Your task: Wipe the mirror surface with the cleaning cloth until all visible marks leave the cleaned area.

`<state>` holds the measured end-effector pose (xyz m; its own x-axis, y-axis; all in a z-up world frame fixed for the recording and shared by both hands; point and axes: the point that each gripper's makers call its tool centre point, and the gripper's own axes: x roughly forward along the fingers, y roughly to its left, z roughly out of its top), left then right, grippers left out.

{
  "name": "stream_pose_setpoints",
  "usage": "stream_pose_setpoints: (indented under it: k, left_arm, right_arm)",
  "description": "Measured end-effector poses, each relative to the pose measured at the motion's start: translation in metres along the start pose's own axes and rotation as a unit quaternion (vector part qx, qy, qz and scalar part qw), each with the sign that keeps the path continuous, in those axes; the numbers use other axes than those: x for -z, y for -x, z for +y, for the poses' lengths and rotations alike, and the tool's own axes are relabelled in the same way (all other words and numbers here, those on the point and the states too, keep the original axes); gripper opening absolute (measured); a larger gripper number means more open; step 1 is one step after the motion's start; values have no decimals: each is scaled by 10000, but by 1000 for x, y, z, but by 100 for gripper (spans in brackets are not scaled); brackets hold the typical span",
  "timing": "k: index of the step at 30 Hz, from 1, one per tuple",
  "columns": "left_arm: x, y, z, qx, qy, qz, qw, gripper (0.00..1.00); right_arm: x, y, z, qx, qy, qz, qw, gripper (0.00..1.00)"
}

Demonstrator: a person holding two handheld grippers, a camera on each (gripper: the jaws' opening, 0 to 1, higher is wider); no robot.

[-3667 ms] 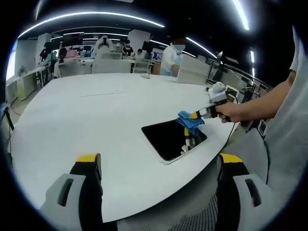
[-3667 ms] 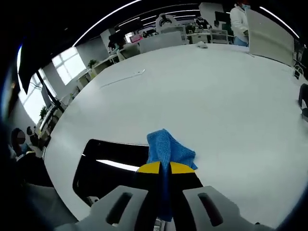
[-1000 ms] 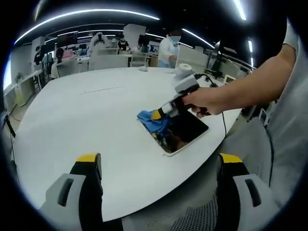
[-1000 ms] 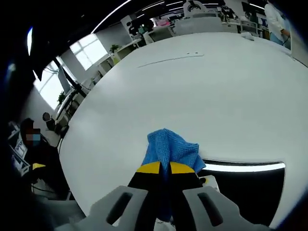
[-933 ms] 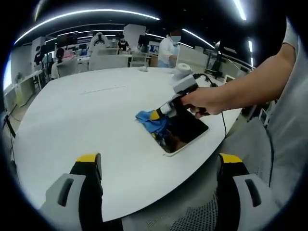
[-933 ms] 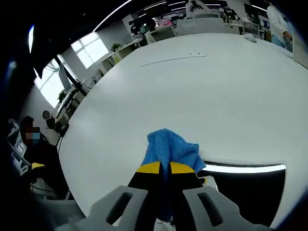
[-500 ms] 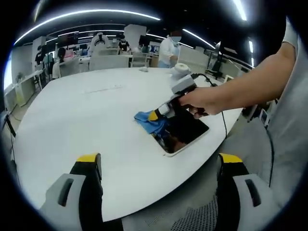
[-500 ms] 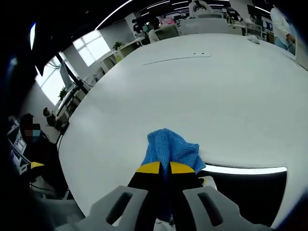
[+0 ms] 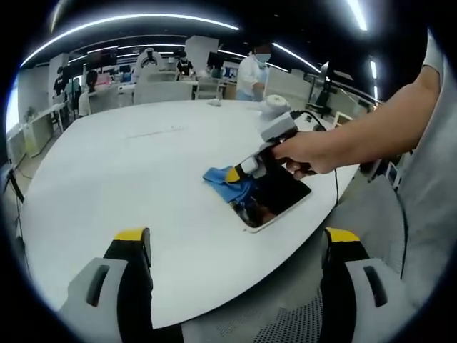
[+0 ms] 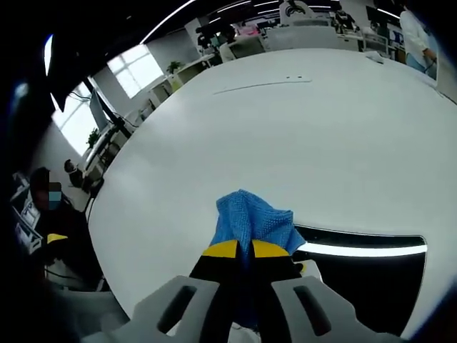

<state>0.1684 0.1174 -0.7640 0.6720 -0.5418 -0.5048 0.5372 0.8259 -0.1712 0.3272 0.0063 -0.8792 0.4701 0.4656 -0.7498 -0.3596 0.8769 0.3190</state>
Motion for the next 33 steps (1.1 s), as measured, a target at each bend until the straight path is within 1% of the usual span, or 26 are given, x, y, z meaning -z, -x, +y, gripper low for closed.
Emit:
stream_pose_setpoints:
  k: [4, 8, 10, 12, 16, 19, 24, 30, 31, 33]
  left_arm:
    - [-2, 1, 0, -32, 52, -18, 10000, 98]
    - [-1, 1, -2, -22, -4, 10, 10000, 98]
    - [-1, 1, -2, -17, -19, 19, 10000, 98]
    - [-1, 1, -2, -27, -29, 17, 10000, 98]
    - [0, 1, 0, -46, -28, 20, 10000, 97]
    - [1, 1, 0, -61, -49, 23, 10000, 98]
    - [0, 1, -1, -65, -87, 23, 9999, 98]
    - [-1, 1, 0, -97, -84, -10, 9999, 97]
    - [-1, 1, 1, -101, -82, -19, 9999, 97]
    - [0, 1, 2, -109, -92, -18, 9999, 97]
  right_arm:
    - [4, -1, 0, -61, 12, 38, 10000, 0]
    - [9, 6, 2, -2, 64, -24, 10000, 0]
    - [10, 4, 0, 15, 63, -43, 10000, 0]
    - [12, 9, 3, 21, 41, -61, 10000, 0]
    - [13, 8, 3, -12, 31, -57, 10000, 0]
    - [14, 13, 5, -30, 15, -56, 10000, 0]
    - [17, 9, 4, -78, -115, -17, 9999, 0]
    - [21, 6, 4, -107, -81, 78, 9999, 0]
    - [23, 10, 8, -169, -82, 113, 9998, 0]
    - [24, 14, 11, -164, -3, 92, 9998, 0]
